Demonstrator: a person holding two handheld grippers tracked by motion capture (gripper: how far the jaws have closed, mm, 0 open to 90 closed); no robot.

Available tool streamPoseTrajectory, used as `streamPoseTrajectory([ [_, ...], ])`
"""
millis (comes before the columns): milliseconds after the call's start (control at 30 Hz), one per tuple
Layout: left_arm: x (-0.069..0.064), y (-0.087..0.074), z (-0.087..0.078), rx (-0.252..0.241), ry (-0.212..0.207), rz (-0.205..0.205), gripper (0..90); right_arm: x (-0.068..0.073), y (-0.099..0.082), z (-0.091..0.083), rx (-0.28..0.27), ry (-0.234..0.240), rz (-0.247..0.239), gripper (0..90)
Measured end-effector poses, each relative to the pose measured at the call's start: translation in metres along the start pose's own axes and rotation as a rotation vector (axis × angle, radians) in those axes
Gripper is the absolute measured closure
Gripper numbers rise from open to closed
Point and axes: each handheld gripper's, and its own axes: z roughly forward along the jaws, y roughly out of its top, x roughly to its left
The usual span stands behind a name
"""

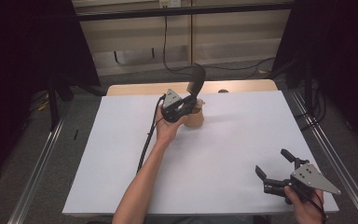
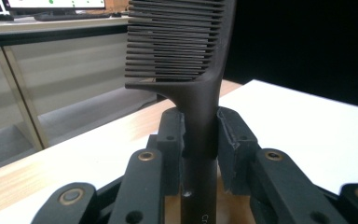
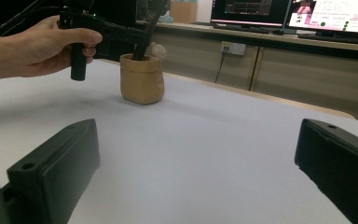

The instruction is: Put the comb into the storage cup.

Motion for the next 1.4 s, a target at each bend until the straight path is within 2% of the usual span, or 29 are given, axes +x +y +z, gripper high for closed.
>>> streamPoseTrajectory([
  [67, 0.0006, -0.0008, -0.0008, 0.004, -0.003, -0.004, 72.5, 0.0002, 0.0001, -0.0002, -0.002, 0.001, 0.0, 0.0],
  [167, 0.0027, -0.002, -0.0025, 0.022, 0.005, 0.009, 72.5, 0.0, 0.0001, -0.0004, -0.003, -0.003, 0.003, 0.0],
  [300, 0.0046, -0.0062, -0.0038, 0.026, 0.022, -0.024, 72.5, 0.0002, 0.0001, -0.0003, -0.001, -0.001, 0.0, 0.0],
  [400, 0.0036, -0.0067, -0.0031, 0.038, 0.019, -0.012, 72.4, 0.0006, -0.0002, 0.0005, 0.0, 0.004, -0.001, 0.0],
  [567, 0.0043, -0.0067, -0.0039, 0.042, 0.017, -0.028, 72.4, 0.0005, -0.0001, 0.0003, 0.0, 0.002, 0.001, 0.0],
  [700, 0.0035, -0.0051, -0.0045, 0.055, 0.006, -0.009, 72.3, 0.0007, -0.0002, 0.0005, 0.0, 0.006, -0.001, 0.0],
  [767, 0.0044, -0.0045, -0.0058, 0.059, 0.016, 0.001, 72.3, 0.0005, -0.0003, 0.0007, 0.0, 0.005, 0.0, 0.0],
  [800, 0.0043, -0.0046, -0.0057, 0.059, 0.005, -0.008, 72.1, 0.0003, -0.0003, 0.0008, 0.002, 0.004, 0.002, 0.0],
  [933, 0.0047, -0.0039, -0.0065, 0.066, 0.017, -0.001, 70.7, 0.0005, -0.0004, 0.0009, 0.001, 0.003, 0.0, 0.0],
  [1033, 0.0057, -0.0046, -0.0067, 0.071, 0.034, -0.004, 64.0, 0.0006, -0.0004, 0.0009, 0.002, 0.003, 0.0, 0.0],
  [1067, 0.0068, -0.0051, -0.0067, 0.071, 0.021, -0.017, 60.1, 0.0006, -0.0003, 0.0008, 0.002, 0.003, 0.0, 0.0],
  [1133, 0.0079, -0.0056, -0.0073, 0.069, 0.02, -0.034, 59.4, 0.0005, -0.0003, 0.0007, 0.001, 0.004, 0.0, 0.0],
  [1333, 0.0064, -0.0046, -0.0075, 0.075, 0.023, -0.016, 47.5, 0.0002, -0.0003, 0.0007, -0.002, 0.002, -0.001, 0.0],
  [1400, 0.0056, -0.0041, -0.0074, 0.068, 0.019, -0.024, 41.5, 0.0004, -0.0002, 0.0005, 0.0, 0.003, -0.001, 0.0],
])
